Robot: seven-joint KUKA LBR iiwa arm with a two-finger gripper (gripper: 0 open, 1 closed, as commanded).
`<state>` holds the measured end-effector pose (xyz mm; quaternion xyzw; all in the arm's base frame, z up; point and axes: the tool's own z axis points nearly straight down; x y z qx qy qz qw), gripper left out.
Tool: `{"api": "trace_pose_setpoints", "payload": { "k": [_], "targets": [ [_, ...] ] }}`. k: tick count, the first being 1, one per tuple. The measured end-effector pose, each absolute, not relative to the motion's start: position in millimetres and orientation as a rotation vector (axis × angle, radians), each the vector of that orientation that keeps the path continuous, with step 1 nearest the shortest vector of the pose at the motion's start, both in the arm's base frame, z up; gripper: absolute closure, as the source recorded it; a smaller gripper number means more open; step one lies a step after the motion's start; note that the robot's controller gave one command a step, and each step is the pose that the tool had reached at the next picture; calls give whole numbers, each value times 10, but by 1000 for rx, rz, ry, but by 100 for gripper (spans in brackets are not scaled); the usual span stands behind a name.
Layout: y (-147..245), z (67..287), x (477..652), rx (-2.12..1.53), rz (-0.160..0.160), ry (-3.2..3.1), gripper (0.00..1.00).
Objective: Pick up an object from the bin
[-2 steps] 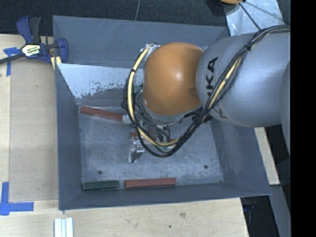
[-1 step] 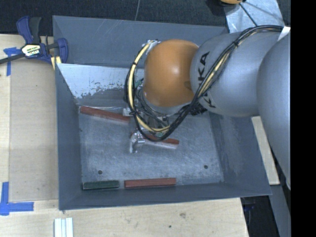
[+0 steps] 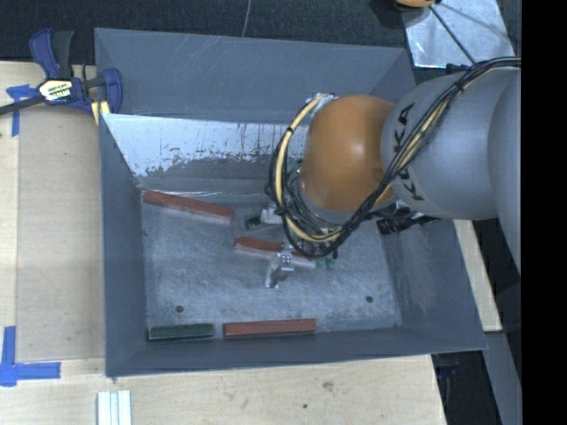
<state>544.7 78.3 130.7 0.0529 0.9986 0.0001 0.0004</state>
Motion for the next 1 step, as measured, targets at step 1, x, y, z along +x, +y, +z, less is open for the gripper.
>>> {"api": "trace_pose_setpoints", "payload": {
  "k": [1],
  "targets": [
    [795,790,5783,-263,-3,3113,100]
  ]
}}
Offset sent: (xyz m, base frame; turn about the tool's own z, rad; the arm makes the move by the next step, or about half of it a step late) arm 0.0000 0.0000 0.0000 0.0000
